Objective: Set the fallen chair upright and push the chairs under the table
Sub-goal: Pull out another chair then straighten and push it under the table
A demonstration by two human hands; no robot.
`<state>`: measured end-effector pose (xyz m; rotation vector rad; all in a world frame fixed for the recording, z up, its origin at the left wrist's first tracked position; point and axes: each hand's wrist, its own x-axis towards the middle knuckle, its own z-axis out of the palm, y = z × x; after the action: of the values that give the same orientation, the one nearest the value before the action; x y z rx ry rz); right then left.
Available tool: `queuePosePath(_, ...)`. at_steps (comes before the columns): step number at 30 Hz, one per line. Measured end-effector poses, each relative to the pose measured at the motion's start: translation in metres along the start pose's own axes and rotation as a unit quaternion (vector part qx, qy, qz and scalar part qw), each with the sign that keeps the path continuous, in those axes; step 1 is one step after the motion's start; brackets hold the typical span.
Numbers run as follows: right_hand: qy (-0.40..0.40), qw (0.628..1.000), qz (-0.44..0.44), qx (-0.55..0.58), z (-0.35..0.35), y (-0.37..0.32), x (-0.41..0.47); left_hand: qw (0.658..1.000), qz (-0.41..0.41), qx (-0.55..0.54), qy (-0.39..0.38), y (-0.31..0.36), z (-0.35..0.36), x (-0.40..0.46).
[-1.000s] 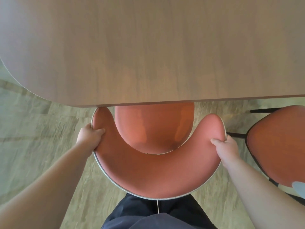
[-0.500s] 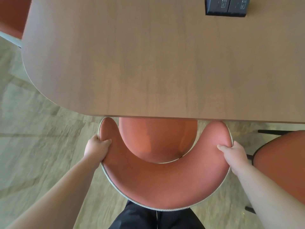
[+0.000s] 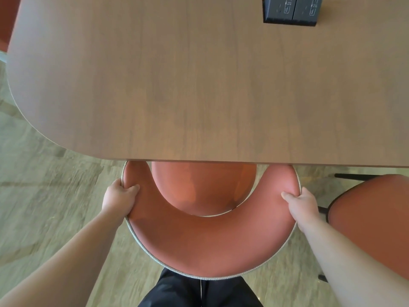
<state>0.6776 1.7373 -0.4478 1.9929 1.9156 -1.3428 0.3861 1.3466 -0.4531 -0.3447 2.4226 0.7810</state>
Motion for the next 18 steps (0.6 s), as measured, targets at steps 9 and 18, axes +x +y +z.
queuePosePath(9,0.007,1.0,0.0,-0.002,0.0036,-0.0016,0.0078,1.0,-0.004,-0.003,-0.002,0.0049,0.0048,0.0078)
queuePosePath(18,0.006,1.0,0.006,-0.019,0.0047,-0.0019,0.0085,1.0,-0.016,-0.008,-0.005,0.008,0.0038,0.0057)
